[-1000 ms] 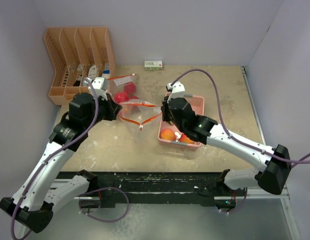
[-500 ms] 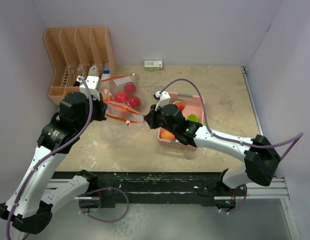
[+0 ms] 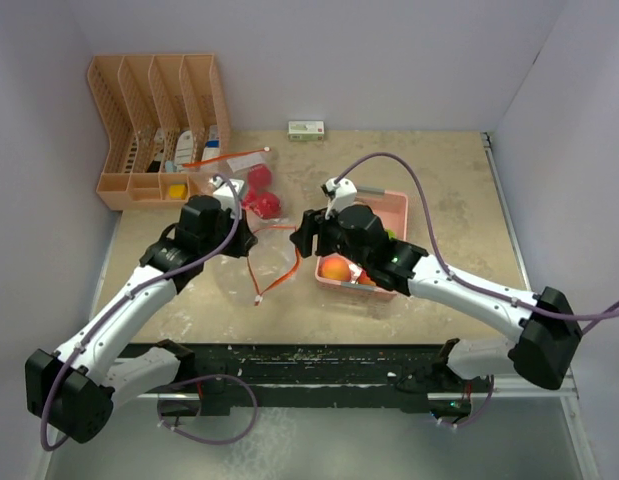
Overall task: Place the food in the zip-top bag and seal the zipper
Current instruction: Open the zipper of the food storage bag, then pick up the fake fruit from the bin.
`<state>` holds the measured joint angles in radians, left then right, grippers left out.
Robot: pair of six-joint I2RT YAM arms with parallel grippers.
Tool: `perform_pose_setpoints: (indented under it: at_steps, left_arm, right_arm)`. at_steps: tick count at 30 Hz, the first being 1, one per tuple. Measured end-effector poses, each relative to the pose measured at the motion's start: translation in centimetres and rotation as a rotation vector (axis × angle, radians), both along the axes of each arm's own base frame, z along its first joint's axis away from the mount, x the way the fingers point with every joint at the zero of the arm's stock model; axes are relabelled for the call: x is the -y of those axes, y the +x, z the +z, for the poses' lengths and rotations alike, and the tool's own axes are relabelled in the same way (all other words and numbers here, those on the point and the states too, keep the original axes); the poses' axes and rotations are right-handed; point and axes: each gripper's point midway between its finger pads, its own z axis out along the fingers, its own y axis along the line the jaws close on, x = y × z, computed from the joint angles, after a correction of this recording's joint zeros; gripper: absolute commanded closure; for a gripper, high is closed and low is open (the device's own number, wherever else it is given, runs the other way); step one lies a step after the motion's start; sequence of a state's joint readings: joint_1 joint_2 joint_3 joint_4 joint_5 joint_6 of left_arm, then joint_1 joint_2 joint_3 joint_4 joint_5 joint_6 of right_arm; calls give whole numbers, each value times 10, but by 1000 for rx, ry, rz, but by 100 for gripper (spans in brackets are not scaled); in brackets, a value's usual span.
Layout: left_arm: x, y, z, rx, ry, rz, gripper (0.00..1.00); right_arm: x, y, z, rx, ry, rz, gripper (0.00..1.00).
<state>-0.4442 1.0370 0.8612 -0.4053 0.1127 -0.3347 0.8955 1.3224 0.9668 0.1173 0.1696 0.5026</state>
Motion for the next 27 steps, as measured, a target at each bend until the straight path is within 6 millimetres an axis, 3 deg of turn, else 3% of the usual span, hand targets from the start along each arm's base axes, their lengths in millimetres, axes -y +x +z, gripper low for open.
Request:
perform_pose_setpoints:
  at_steps: [3,6,9,11,15,22,24,27]
  left_arm:
    - [2,2,5,17,-20,2,100]
    - [5,6,15,56,-45,0,100]
    - [8,8,20,74,-61,-6,100]
    - [10,8,23,82,-74,-12,100]
    - [13,8,27,92,-89,-27,100]
    - [14,5,34,109,-104,-39,100]
    - [14,4,37,118,-108,-40,100]
    - [13,3,39,124,-111,-41,100]
  right_arm:
    - [13,2,14,15,-9,-56,15]
    - [35,11,21,16,-36,-154,15]
    - [75,32,12,-21,-88,-293,17]
    - [111,49,-2,-63,-136,-401,19]
    - [159,68,-32,-136,-224,-545,20]
    - [187,84,-106,-294,-379,-608,30]
    - [193,84,-128,-344,-426,-618,30]
    - [198,81,-145,-383,-468,-624,26]
